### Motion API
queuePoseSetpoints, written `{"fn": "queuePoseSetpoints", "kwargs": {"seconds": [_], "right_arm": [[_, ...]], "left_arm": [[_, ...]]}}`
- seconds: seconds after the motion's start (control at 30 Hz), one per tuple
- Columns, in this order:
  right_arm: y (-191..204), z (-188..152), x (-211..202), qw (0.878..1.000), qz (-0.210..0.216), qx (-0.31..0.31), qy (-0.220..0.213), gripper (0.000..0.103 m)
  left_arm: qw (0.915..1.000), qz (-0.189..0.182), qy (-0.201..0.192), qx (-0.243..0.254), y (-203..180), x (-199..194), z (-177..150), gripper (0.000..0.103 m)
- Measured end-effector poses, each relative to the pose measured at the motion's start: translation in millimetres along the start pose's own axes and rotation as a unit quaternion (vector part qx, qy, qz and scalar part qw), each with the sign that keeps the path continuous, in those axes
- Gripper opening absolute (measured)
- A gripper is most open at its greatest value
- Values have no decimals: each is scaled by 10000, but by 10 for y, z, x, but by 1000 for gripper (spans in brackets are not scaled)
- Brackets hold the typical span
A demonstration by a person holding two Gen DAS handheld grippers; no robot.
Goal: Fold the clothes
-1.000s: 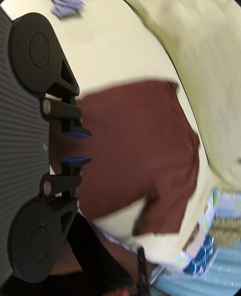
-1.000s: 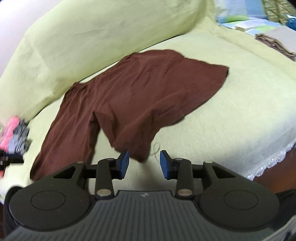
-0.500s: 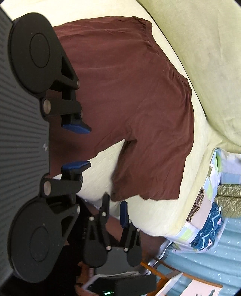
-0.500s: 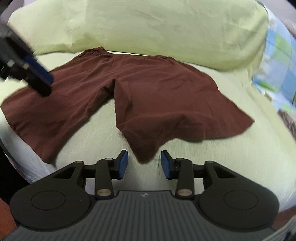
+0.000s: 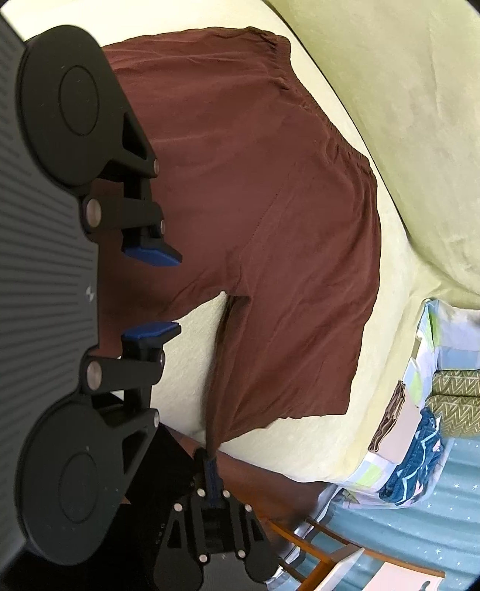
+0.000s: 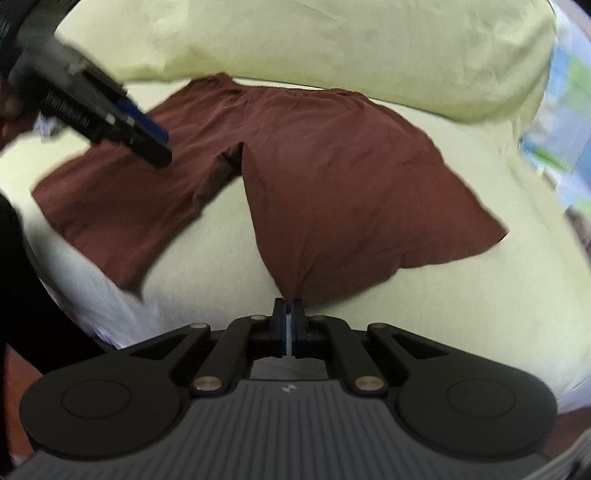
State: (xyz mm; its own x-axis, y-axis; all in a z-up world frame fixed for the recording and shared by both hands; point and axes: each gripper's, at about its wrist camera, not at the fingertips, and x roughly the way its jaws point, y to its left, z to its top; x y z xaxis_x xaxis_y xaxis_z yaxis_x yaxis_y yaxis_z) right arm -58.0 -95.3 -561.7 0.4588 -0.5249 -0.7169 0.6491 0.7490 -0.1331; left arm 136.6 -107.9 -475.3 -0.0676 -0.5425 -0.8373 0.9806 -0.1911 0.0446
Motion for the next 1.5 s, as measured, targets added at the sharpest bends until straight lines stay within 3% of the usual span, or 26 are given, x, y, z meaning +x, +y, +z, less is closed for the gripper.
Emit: {"fn": "queuePoseSetpoints", "kwargs": {"seconds": [0.1,0.2,0.27,0.37,0.53,0.6,0.7,0.8,0.9,1.0,1.07,1.1,1.13,1.17,1.23,1.3,1.4,1.5], "right_arm": [[-41,-55,55,9997,-162,72,156,0],[-184,-97,14,9978,257,602,107,2],[-328,-117,-23,9958,232,886,-32,10],[-709,-105,-51,9896,-27,1415,-271,14],[-1447,-109,-23,9674,-117,2452,-631,28],[-1802,-106,40,9587,-92,2751,-713,28],[-2183,-82,201,9552,-85,2863,-742,29],[-2486,-41,447,9465,171,3144,-711,29],[-2616,-4,644,9420,449,3255,-682,29],[-2709,-40,753,9272,815,3572,-773,31],[-2786,-67,807,9152,1121,3782,-822,30],[-2804,-83,827,9126,1186,3831,-796,24],[-2816,-98,845,9109,1223,3867,-756,8],[-2828,-112,863,9092,1260,3903,-717,2],[-2873,-140,876,9036,1358,4004,-696,2],[-2922,-121,848,9051,1244,4005,-700,2],[-3000,-18,753,9183,690,3795,-889,2],[-2946,67,773,9302,430,3554,-816,2]], "left_arm": [[10000,15,-21,-40,19,36,45,39],[10000,-10,-96,9,28,80,183,41],[9999,-36,-114,69,10,114,240,43],[9990,-279,-162,307,-143,242,445,43],[9942,-792,-183,702,-514,493,647,44],[9908,-1054,-161,831,-649,603,666,44],[9853,-1343,-41,1052,-830,790,641,44],[9855,-1276,228,1093,-898,1005,568,44],[9855,-1305,208,1061,-868,1085,483,44],[9854,-1465,183,846,-783,1079,470,44],[9851,-1544,168,735,-742,1076,459,44],[9850,-1558,151,721,-737,1076,450,44],[9849,-1572,134,707,-731,1077,441,44],[9849,-1584,117,693,-726,1077,432,44],[9853,-1560,59,699,-747,1076,435,44],[9853,-1559,-24,700,-777,1080,457,44],[9852,-1592,-27,629,-811,1143,498,44],[9848,-1605,25,671,-835,1140,505,44]]}}
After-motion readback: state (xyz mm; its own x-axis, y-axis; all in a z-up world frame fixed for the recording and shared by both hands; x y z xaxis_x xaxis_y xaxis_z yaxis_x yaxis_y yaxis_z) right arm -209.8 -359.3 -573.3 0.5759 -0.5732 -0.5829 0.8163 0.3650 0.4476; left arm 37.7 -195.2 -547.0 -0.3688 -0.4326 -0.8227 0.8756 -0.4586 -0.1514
